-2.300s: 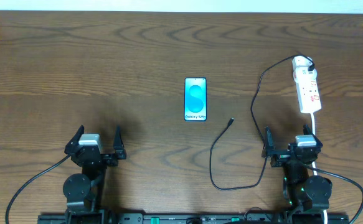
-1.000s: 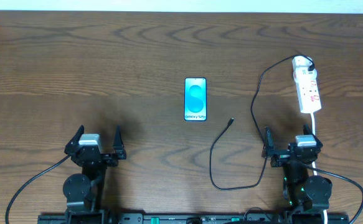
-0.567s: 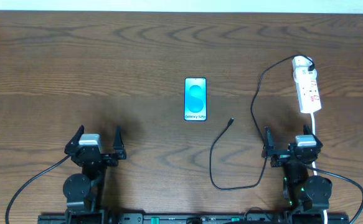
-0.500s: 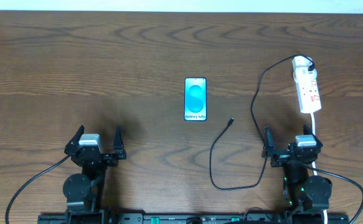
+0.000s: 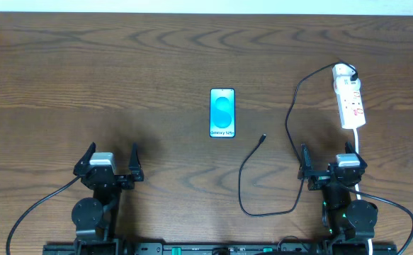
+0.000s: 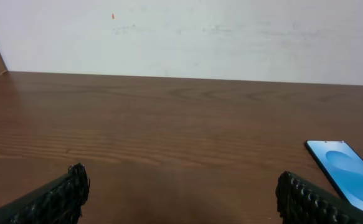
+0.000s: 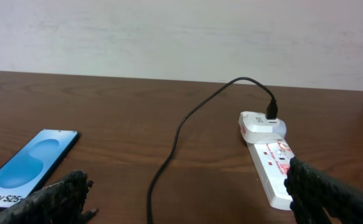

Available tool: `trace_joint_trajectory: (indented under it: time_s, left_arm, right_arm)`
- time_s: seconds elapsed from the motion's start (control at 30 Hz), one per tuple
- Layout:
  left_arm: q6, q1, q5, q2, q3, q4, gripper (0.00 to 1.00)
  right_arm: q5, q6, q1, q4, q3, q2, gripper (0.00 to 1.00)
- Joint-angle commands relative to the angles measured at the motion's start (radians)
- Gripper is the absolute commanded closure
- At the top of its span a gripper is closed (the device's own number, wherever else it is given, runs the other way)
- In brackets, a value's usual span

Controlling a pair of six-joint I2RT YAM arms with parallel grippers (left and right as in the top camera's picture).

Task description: Plug charger to phone and switch on socket

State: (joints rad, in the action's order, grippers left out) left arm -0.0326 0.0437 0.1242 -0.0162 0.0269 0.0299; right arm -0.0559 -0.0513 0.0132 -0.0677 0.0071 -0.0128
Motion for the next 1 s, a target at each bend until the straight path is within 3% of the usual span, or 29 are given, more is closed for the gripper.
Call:
trace_joint_trajectory:
  time_s: [0.0, 0.37, 0.6, 0.83, 0.87, 0.97]
  left_arm:
    - [0.016, -0.004, -0.002, -0.002, -0.022, -0.011, 0.02]
    - [0.050, -0.004, -0.002, -0.002, 0.030, -0.081, 0.02]
    - [0.048, -0.004, -0.002, -0.080, 0.198, -0.046, 0.02]
    - [-0.020, -0.004, -0.002, -0.544, 0.726, 0.465, 0.02]
    - [-0.018, -0.004, -0.001, -0.681, 0.880, 0.630, 0.02]
    - [-0.019, -0.004, 0.107, -0.858, 1.080, 0.830, 0.02]
  right_arm:
    - [0.000, 0.013, -0.006, -0.004, -0.002, 0.000, 0.01]
    - [0.000, 0.013, -0.006, -0.004, -0.002, 0.000, 0.01]
    - [0.000, 0.013, -0.006, -0.004, -0.002, 0.000, 0.01]
    - [0.000, 0.013, -0.006, -0.004, -0.002, 0.000, 0.01]
    - [0.000, 0.013, -0.006, -0.004, -0.002, 0.000, 0.01]
    - [0.000, 0.013, -0.006, -0.004, -0.002, 0.000, 0.01]
